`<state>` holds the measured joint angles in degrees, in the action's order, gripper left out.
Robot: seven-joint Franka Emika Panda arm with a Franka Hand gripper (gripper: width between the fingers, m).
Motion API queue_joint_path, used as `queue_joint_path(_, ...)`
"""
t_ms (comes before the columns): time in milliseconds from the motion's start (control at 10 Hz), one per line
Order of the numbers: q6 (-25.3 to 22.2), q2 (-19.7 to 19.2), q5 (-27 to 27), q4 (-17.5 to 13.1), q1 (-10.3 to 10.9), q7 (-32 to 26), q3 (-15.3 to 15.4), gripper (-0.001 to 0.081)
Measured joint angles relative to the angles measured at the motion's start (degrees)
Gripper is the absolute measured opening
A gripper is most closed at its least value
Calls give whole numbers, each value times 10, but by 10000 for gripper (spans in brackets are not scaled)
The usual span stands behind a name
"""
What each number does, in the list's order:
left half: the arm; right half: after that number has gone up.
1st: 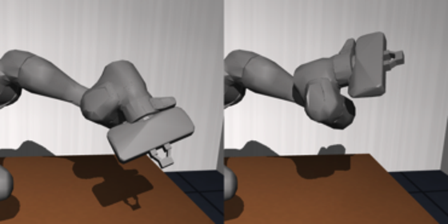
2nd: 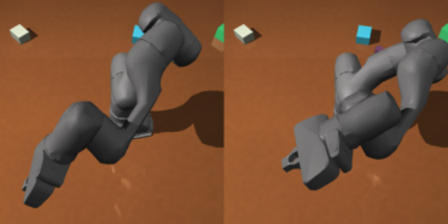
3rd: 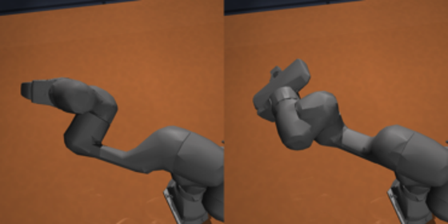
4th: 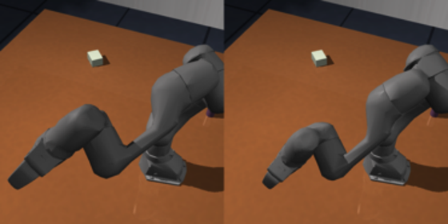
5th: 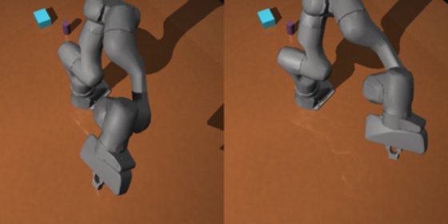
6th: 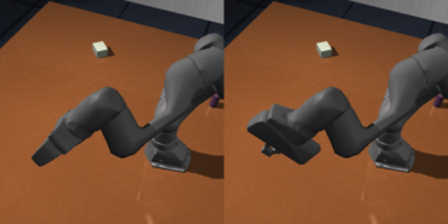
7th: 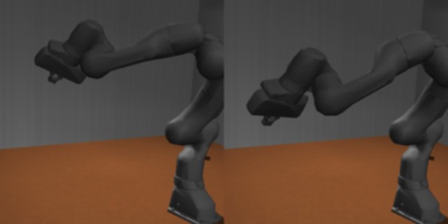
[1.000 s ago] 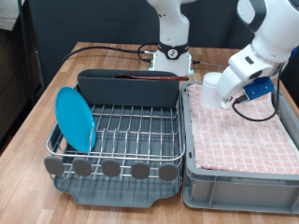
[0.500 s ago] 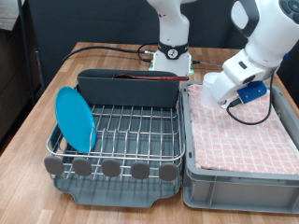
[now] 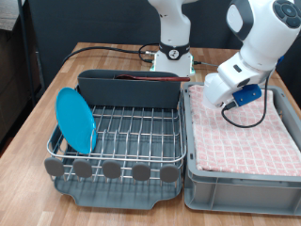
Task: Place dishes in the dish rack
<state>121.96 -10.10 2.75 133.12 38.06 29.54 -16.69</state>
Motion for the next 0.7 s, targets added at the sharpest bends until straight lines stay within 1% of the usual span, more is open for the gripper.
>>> queue_joint_path(100,5,0,0,4,0,0,0,524)
queue_joint_path(200,9,0,0,8,0,0,0,524)
queue_joint_path(300,14,0,0,11,0,0,0,327)
queue_joint_path(400,18,0,0,13,0,0,0,327)
queue_joint_path(500,18,0,0,14,0,0,0,145)
queue_joint_path(600,18,0,0,14,0,0,0,145)
queue_joint_path(700,18,1,0,13,1,1,0,72)
